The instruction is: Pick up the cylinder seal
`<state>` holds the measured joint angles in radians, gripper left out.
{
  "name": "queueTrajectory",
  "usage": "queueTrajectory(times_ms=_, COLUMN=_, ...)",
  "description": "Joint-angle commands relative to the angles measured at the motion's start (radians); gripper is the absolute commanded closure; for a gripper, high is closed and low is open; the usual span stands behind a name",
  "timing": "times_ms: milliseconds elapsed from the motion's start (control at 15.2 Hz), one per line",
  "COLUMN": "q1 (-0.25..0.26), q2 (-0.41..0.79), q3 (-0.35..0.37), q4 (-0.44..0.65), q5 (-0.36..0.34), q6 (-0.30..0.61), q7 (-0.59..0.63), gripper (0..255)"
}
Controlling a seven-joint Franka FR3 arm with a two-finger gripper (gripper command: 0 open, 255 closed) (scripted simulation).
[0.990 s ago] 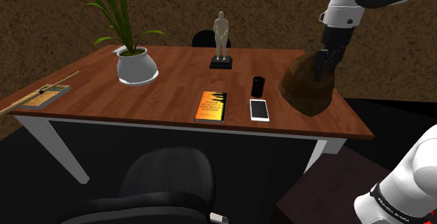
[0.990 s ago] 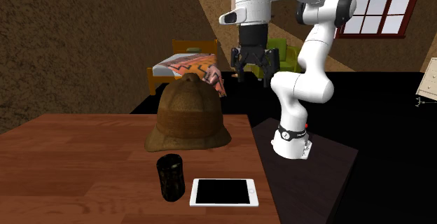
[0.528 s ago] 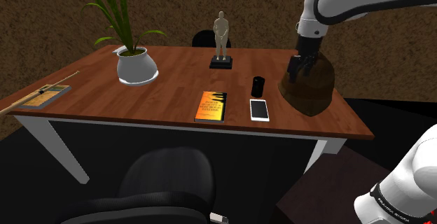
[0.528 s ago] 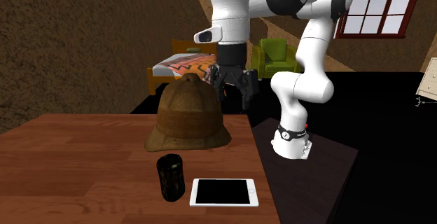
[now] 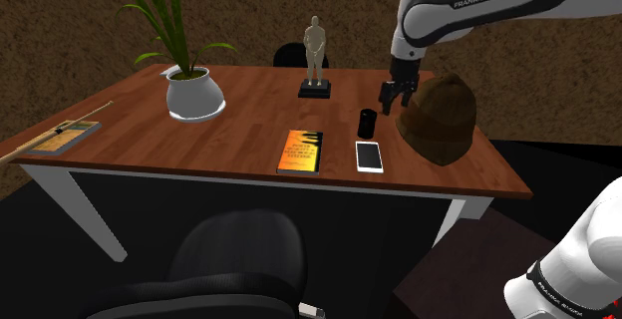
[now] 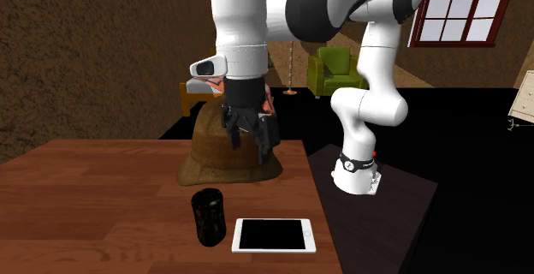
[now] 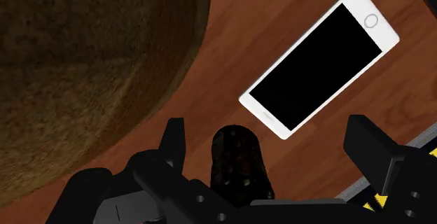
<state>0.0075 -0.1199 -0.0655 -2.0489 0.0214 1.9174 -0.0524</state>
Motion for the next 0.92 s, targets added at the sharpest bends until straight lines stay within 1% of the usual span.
queueTrajectory(times_ms=0, q1=0.002, q2=0.079, q3=0.001, q4=0.06, q5=0.004, q6=0.026, q7=-0.001, gripper=0)
queueTrajectory(times_ms=396, q1=-0.002, q2=0.305, q3=-0.001, q4=0.271, q5=0.015, q6=0.062, q7=-0.018, gripper=0)
queueTrajectory(times_ms=462, q1=-0.002, q2=0.32, q3=-0.001, q4=0.287, q5=0.016, q6=0.062, q7=-0.019, gripper=0)
queueTrajectory(times_ms=858, q1=-0.003, q2=0.342, q3=0.0, q4=0.234, q5=0.019, q6=0.137, q7=-0.022, gripper=0)
